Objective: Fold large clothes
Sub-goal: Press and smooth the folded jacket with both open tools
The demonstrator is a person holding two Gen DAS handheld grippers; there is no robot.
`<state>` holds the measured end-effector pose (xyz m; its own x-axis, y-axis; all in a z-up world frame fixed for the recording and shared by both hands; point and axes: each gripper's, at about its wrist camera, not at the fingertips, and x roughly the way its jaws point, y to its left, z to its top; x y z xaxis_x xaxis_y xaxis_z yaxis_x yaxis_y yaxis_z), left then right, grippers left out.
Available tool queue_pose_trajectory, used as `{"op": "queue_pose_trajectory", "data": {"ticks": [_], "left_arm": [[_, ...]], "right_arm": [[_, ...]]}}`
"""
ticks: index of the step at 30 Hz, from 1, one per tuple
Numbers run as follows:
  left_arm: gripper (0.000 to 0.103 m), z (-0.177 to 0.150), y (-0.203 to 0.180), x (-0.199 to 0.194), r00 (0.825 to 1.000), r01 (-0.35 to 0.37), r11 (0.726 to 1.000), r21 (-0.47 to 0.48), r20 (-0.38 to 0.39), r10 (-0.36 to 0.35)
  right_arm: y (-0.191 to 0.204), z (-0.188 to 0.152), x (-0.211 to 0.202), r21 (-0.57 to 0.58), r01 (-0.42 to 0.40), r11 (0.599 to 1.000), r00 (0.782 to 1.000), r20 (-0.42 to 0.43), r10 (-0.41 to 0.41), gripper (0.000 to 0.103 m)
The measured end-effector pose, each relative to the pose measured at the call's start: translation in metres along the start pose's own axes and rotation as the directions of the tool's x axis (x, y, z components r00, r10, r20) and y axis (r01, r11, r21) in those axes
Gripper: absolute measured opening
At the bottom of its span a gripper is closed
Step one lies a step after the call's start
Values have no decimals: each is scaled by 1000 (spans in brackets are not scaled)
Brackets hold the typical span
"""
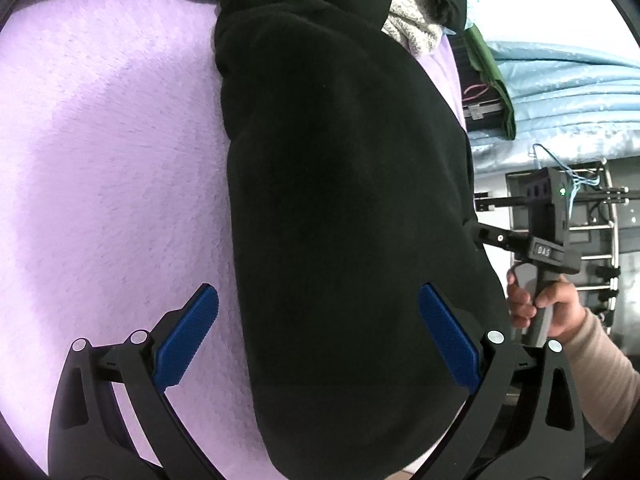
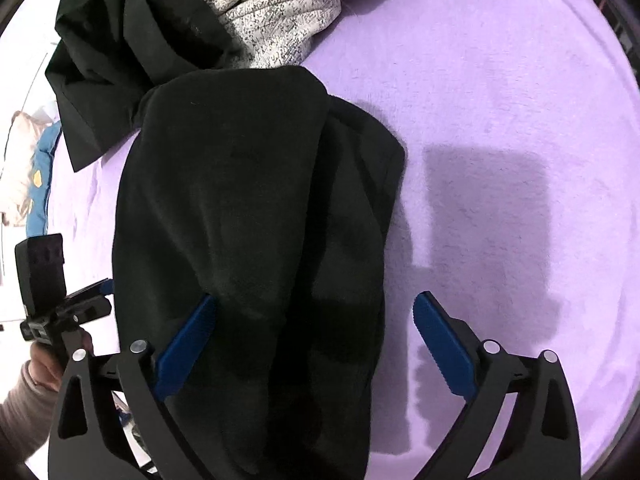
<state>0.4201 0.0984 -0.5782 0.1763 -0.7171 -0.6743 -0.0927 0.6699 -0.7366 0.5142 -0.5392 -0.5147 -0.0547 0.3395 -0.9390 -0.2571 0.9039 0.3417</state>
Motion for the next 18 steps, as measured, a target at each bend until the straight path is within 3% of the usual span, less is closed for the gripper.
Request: {"op": "queue_pose_trajectory", "data": {"ticks": [6,18], "left_arm": [[96,3,3,16,998,37,999,-23,-42,-38],[96,12,6,35,994,81,994,-66,-74,-86]], "right_arm": [[-26,-6,19,114,-156,981,987,-26,160,96],[-41,-12,43,169,-251,953,965,-32,259,97]]}}
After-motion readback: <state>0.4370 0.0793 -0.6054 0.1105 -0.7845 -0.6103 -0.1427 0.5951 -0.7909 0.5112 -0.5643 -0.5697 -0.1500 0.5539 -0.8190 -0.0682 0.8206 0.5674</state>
